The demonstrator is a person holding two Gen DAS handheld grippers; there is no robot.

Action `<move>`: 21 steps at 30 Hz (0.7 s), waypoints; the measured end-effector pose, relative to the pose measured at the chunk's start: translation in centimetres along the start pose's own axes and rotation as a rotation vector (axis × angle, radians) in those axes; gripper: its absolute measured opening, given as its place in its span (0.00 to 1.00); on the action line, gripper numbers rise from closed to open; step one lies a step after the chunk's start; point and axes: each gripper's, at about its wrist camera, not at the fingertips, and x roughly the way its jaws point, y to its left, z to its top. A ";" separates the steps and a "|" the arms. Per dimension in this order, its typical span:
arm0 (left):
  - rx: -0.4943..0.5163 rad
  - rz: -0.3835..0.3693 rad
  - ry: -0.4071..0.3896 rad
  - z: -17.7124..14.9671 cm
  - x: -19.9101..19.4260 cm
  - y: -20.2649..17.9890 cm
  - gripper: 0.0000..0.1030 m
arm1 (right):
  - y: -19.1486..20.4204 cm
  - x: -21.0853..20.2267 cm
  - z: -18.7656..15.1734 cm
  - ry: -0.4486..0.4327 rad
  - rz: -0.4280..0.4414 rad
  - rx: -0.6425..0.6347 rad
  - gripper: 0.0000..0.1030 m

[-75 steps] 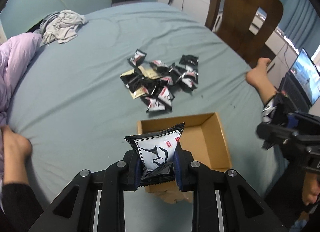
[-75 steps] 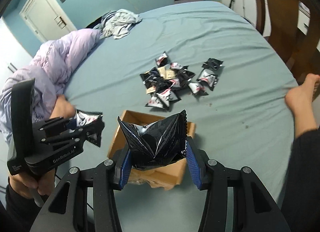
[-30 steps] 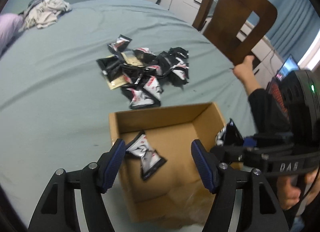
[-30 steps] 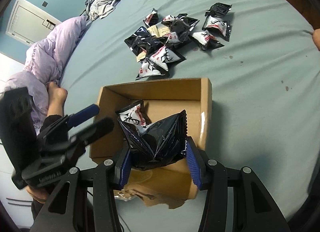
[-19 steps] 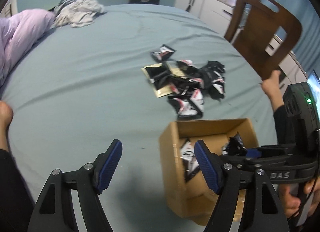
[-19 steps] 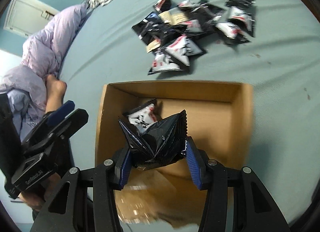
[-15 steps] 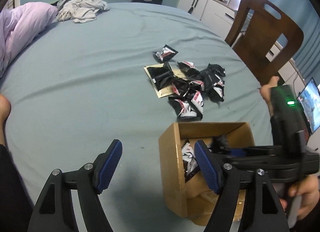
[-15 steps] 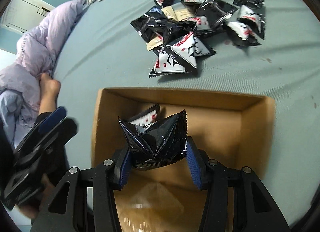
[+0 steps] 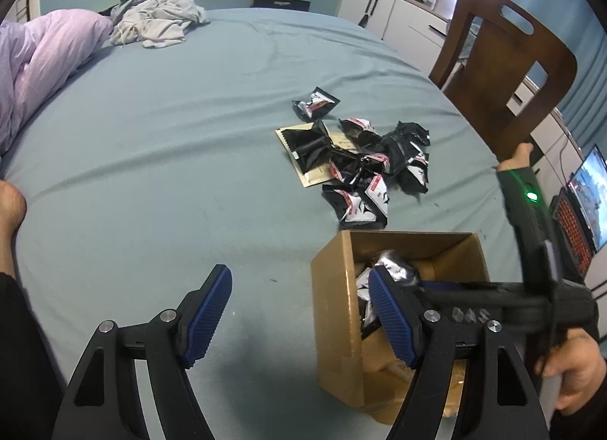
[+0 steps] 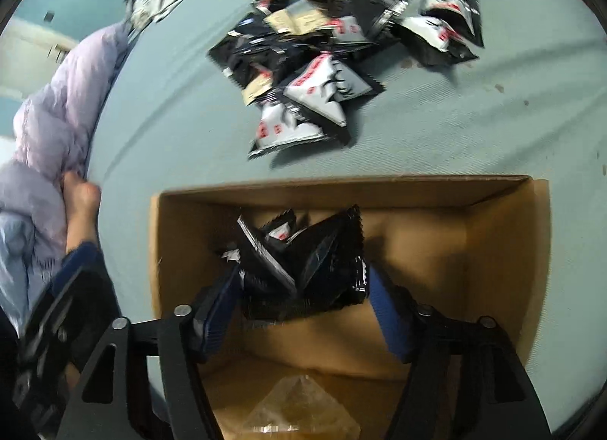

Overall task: Organize snacks
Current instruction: 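Lift both grippers from the box and move back toward the snack pile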

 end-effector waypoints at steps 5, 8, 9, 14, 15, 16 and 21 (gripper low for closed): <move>-0.038 0.057 0.022 0.4 0.7 0.4 0.73 | 0.2 -2.5 -1.0 0.007 0.004 -0.037 0.68; -0.045 0.096 0.018 0.9 0.6 0.4 0.73 | -0.8 -4.8 -1.5 -0.040 -0.053 -0.023 0.72; -0.045 0.096 0.016 1.0 0.5 0.3 0.73 | -1.3 -5.7 -1.6 -0.050 -0.048 -0.019 0.72; -0.006 0.094 0.009 2.0 -0.2 -1.1 0.73 | -4.0 -10.0 -1.5 -0.116 -0.031 0.011 0.72; 0.006 0.093 0.010 2.3 -0.3 -1.5 0.73 | -4.5 -10.8 -1.4 -0.136 -0.049 0.015 0.72; 0.013 0.092 0.011 2.5 -0.4 -1.7 0.73 | -5.0 -11.5 -1.3 -0.158 -0.069 0.018 0.72; 0.044 0.112 0.034 3.5 -0.2 -2.5 0.73 | -6.4 -13.5 -0.8 -0.221 -0.113 0.023 0.72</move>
